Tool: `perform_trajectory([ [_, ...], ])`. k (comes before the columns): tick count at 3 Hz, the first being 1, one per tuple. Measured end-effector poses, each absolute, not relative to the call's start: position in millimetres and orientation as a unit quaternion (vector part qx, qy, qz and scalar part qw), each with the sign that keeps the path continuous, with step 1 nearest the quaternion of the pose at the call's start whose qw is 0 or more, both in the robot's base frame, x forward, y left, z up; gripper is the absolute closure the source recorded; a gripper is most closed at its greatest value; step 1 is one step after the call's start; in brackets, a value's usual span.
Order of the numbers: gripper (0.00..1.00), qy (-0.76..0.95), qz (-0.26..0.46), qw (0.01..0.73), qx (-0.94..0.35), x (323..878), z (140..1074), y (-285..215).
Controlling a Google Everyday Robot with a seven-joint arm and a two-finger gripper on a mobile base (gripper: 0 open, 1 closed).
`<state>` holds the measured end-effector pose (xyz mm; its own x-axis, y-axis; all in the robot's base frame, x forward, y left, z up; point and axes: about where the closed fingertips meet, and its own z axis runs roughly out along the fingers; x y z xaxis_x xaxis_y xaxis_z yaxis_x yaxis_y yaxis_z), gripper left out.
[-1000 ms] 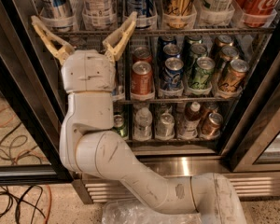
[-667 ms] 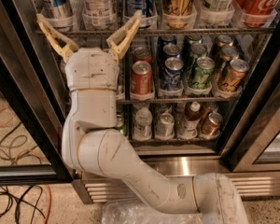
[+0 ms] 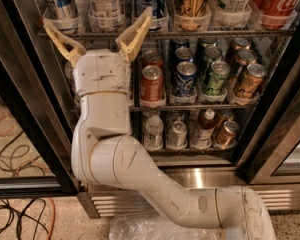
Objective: Pick blue plastic bottle from top shelf of fridge
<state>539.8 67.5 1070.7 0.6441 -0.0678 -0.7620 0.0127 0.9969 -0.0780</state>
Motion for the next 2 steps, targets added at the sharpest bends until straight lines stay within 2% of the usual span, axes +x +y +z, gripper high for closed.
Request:
perform_trajectory([
  [2, 0.0, 0.45, -0.006, 0.892, -0.047, 557.4, 1069.2, 91.7],
])
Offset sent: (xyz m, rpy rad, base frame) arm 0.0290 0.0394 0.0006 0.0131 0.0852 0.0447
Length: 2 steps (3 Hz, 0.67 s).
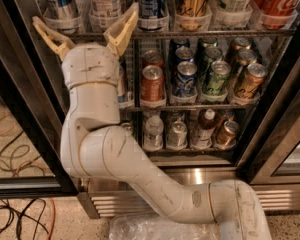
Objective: Pick blue plastic bottle from top shelf of fridge
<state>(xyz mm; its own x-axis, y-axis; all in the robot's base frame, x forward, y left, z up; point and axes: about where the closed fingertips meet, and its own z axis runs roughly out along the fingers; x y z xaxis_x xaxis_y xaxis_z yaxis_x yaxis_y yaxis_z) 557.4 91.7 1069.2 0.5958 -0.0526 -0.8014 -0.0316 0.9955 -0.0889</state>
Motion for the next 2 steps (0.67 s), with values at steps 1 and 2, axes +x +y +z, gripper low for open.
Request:
perform_trajectory([
  [1, 0.0, 0.456, -0.003, 0.89, -0.023, 569.8, 1071.1, 97.1],
  [2, 0.0, 0.458, -0.004, 0.889, 0.017, 579.5, 1073.5, 91.4],
])
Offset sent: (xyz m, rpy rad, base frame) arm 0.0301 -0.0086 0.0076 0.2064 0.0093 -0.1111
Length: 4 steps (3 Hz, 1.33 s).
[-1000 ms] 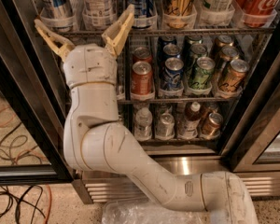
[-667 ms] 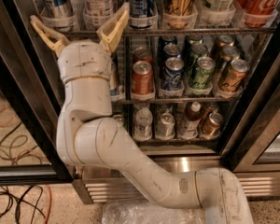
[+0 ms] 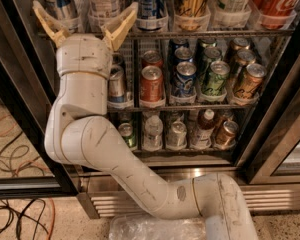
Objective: Pick blue plastic bottle from top shelf of fridge
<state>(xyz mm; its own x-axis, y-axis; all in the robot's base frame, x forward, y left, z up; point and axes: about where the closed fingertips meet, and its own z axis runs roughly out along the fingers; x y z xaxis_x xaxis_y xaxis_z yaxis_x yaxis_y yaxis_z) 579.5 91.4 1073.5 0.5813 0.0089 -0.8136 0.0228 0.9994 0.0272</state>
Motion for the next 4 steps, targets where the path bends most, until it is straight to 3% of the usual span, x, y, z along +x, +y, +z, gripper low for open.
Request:
perform_trajectory([
  [4, 0.0, 0.448, -0.022, 0.894, 0.005, 563.7, 1066.0, 69.5],
])
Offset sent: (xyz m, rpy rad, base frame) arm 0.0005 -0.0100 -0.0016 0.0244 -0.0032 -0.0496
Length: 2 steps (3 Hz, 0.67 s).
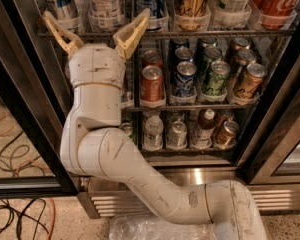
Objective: Pick blue plastic bottle from top shelf of fridge
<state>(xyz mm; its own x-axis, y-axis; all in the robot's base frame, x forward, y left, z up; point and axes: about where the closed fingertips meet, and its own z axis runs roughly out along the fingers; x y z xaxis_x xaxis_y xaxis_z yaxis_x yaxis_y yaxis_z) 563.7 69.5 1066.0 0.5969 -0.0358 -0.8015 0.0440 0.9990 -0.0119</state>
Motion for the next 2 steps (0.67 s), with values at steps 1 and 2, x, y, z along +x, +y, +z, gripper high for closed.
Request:
perform_trajectory([
  [1, 0.0, 0.448, -0.022, 0.894, 0.005, 563.7, 1066.0, 69.5],
  [2, 0.18, 0.448, -0.022, 0.894, 0.005, 563.7, 1066.1, 69.5],
])
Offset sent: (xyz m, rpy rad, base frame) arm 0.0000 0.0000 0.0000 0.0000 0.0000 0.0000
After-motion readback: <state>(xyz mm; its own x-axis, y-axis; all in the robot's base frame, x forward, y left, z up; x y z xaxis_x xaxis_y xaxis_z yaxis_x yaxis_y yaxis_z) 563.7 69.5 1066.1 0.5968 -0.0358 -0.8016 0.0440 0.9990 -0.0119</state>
